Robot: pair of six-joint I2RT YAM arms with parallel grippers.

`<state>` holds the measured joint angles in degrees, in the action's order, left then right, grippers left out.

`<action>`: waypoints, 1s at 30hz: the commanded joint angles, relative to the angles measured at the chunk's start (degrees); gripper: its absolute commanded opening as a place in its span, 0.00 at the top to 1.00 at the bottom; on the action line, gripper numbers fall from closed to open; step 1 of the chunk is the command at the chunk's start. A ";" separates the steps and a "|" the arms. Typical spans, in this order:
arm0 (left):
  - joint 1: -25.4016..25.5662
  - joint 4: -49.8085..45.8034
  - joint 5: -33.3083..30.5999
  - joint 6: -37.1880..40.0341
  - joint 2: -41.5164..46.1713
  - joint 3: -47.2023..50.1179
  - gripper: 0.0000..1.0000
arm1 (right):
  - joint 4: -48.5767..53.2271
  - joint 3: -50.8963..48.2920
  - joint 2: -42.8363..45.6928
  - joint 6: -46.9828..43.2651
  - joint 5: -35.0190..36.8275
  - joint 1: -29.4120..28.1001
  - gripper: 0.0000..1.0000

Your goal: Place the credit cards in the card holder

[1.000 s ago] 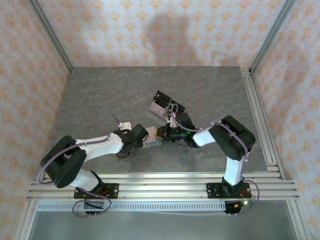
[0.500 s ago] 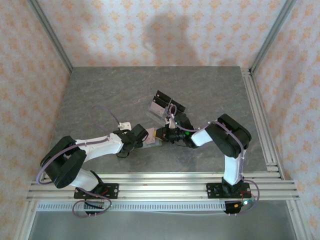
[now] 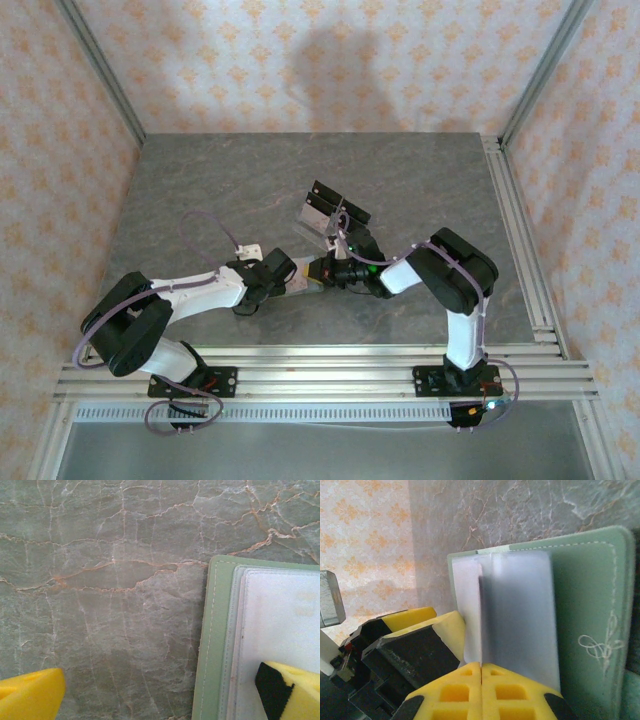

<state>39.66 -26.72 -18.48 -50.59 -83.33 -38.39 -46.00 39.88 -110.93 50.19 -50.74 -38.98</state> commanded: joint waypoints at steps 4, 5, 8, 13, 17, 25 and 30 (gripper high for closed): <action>0.07 -4.40 -0.78 -0.26 -0.69 2.36 0.00 | -2.69 1.06 -1.42 0.25 0.15 -0.24 1.00; 0.06 -4.42 -0.74 -0.26 -0.78 2.36 0.00 | -2.61 1.07 -1.48 0.26 0.67 -0.18 1.00; 0.04 -4.48 -0.79 -0.30 -0.67 2.36 0.00 | -2.50 0.44 -0.90 0.08 2.36 0.45 1.00; 0.07 -4.48 -0.83 -0.22 -0.52 2.46 0.00 | -3.05 -1.92 1.65 -0.08 2.91 2.97 1.00; 0.00 -4.42 -0.68 -0.38 -0.50 2.53 0.00 | -1.75 -2.61 3.75 -0.90 2.60 4.24 1.00; 0.00 -4.42 -0.70 -0.43 -0.52 2.51 0.00 | -1.53 -1.91 2.31 -0.91 1.29 4.39 1.00; 0.01 -4.57 -0.77 -0.33 -0.59 2.36 0.00 | -1.77 -1.22 1.41 -0.70 0.78 3.31 1.00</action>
<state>39.66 -26.30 -18.46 -50.98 -83.24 -38.09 -46.28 37.80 -108.60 49.93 -49.12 -34.76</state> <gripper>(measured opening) 0.998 0.040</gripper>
